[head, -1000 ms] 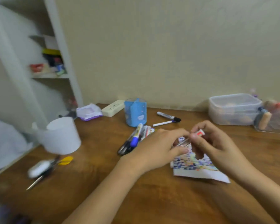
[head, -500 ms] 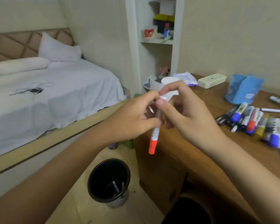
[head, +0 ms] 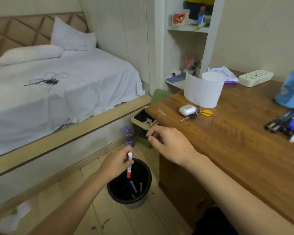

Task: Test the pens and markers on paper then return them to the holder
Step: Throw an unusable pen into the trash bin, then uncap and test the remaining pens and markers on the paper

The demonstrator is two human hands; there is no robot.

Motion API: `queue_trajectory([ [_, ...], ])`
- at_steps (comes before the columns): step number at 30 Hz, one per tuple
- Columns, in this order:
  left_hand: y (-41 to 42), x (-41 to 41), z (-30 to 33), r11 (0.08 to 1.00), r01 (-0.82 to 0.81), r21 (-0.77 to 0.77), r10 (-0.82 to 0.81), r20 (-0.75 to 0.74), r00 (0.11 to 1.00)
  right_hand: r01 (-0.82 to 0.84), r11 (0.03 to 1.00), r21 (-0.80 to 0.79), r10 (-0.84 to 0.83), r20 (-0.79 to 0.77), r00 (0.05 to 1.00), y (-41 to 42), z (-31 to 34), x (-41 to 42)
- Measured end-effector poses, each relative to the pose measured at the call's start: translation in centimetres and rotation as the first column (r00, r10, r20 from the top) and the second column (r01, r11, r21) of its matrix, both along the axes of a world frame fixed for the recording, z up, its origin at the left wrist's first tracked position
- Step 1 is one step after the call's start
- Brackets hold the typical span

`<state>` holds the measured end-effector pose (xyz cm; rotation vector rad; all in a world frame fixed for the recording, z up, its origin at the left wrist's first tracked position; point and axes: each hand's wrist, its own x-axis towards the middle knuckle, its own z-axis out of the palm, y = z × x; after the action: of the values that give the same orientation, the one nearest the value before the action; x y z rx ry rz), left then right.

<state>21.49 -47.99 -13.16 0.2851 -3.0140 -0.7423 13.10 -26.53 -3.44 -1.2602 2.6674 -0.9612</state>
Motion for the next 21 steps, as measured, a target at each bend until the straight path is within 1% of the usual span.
queue_trajectory([
  [3,-1.2,-1.0,-3.1,0.997,-0.039,-0.062,0.041,0.032,0.999,0.016,0.999,0.033,-0.016,-0.003,1.000,-0.2,-0.3,-0.4],
  [6,-1.3,-1.9,-4.2,0.993,-0.066,-0.101,0.070,0.037,0.997,0.024,0.999,0.039,-0.024,-0.018,1.000,0.2,-0.2,-0.5],
  [8,-1.0,-2.6,-3.5,0.995,-0.083,-0.056,0.084,0.016,0.996,0.033,0.999,0.034,-0.031,-0.032,0.999,0.8,0.1,-0.5],
  [10,-0.4,-3.2,-1.6,0.998,-0.064,-0.007,0.064,-0.036,0.997,0.057,0.998,0.014,-0.057,-0.038,0.998,1.9,0.7,-0.4],
  [13,1.5,-3.8,3.0,0.994,0.000,0.114,0.016,-0.139,0.990,0.138,0.990,-0.038,-0.140,-0.067,0.988,4.8,2.5,-0.6],
  [15,3.9,-4.1,6.7,0.981,0.095,0.168,-0.055,-0.228,0.972,0.198,0.978,-0.072,-0.204,-0.085,0.975,7.7,4.0,-1.0],
  [19,10.5,-5.0,13.5,0.930,0.312,0.195,-0.229,-0.357,0.906,0.339,0.939,-0.054,-0.343,-0.111,0.933,15.8,6.5,-2.0],
  [21,14.5,-6.6,15.9,0.896,0.393,0.206,-0.282,-0.420,0.863,0.430,0.902,-0.032,-0.430,-0.116,0.895,20.6,7.2,-2.3],
])
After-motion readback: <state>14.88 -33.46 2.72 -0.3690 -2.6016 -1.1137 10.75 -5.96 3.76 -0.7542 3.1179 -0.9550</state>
